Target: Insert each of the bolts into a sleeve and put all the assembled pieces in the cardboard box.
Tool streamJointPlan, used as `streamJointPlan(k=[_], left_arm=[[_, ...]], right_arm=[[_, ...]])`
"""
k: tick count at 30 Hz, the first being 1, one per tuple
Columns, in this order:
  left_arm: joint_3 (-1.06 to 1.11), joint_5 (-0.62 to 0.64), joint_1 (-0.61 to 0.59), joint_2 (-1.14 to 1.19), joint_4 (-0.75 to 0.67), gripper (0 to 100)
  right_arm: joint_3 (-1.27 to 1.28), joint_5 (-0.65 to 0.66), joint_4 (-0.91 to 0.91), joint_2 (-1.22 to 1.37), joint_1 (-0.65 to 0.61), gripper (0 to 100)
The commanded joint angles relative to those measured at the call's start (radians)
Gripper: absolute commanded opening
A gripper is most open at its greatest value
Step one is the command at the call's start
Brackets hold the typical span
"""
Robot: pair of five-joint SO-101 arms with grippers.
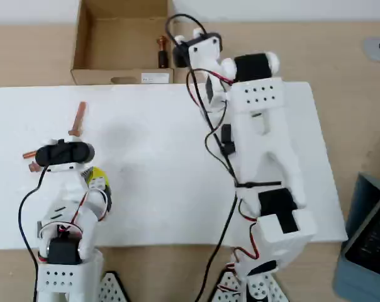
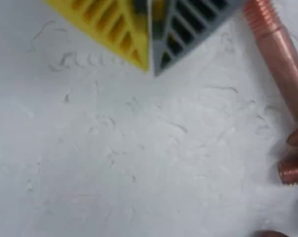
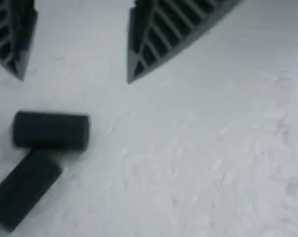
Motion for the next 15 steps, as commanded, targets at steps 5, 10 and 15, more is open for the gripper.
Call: streamJointPlan(k=[5,10,15], left_arm=[[0.012,0.003,-0.003,-0.010,0.005,0],[0.012,0.003,-0.003,-0.010,0.006,0],[0.012,0.003,-0.003,-0.010,0.006,0]], right_arm=[[0.013,-0.100,-0.011,0.045,0.054,15.7],[-0.025,-0.097,-0.021,0.168,0.085,15.8],[-0.127,-0.094,-0.021,0.278,0.088,15.8]])
